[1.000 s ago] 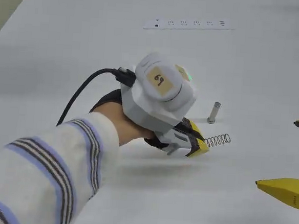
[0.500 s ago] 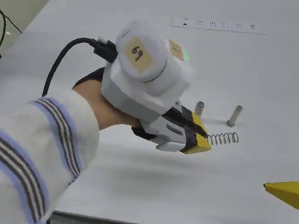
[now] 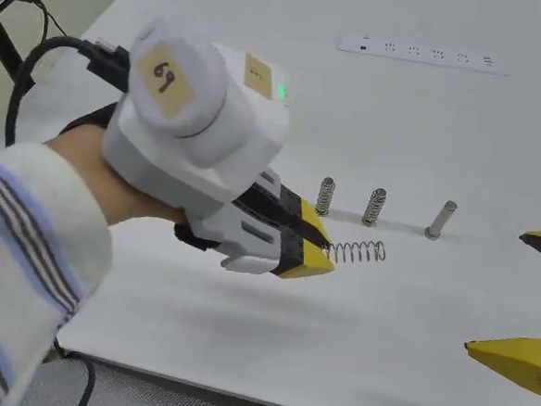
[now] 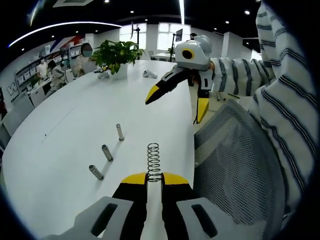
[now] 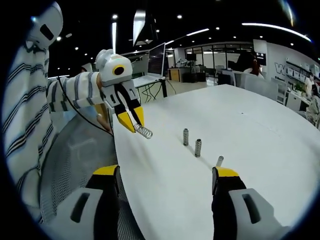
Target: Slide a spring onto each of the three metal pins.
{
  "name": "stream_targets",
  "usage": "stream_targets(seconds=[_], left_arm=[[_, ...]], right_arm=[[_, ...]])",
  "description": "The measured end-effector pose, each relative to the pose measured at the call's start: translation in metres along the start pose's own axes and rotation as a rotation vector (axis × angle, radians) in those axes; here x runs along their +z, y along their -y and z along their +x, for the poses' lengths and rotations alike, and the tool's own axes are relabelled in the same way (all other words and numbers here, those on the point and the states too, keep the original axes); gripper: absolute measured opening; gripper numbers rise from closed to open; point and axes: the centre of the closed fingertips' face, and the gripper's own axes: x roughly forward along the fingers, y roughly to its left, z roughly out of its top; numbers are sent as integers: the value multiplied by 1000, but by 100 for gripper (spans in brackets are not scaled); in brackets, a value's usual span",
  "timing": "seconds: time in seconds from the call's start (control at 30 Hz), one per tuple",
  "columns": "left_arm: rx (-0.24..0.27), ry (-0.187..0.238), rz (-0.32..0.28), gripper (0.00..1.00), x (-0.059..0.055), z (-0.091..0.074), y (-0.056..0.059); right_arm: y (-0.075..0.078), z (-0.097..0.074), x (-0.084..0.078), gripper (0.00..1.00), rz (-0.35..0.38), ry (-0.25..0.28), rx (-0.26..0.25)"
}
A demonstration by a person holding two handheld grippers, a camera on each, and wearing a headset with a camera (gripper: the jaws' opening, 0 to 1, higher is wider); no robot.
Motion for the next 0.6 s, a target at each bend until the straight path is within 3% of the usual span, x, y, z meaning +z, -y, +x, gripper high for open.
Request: stream_targets(seconds=[0.1,0.27,0.43,0.6], left_arm=[[8,-4,-14,3,-8,-8,2],[28,-12,-39,3,-19,-15,4],[37,4,-48,3,-21,-18,8],[18,-21,-17,3,-25,-19,12]], right_arm=[[-6,5,5,65,-32,0,51],[-13,16,12,63,-64,-9,94],[-22,26,20,59,-93,-5,147],[-31,34,20,56,-121,-15,197]])
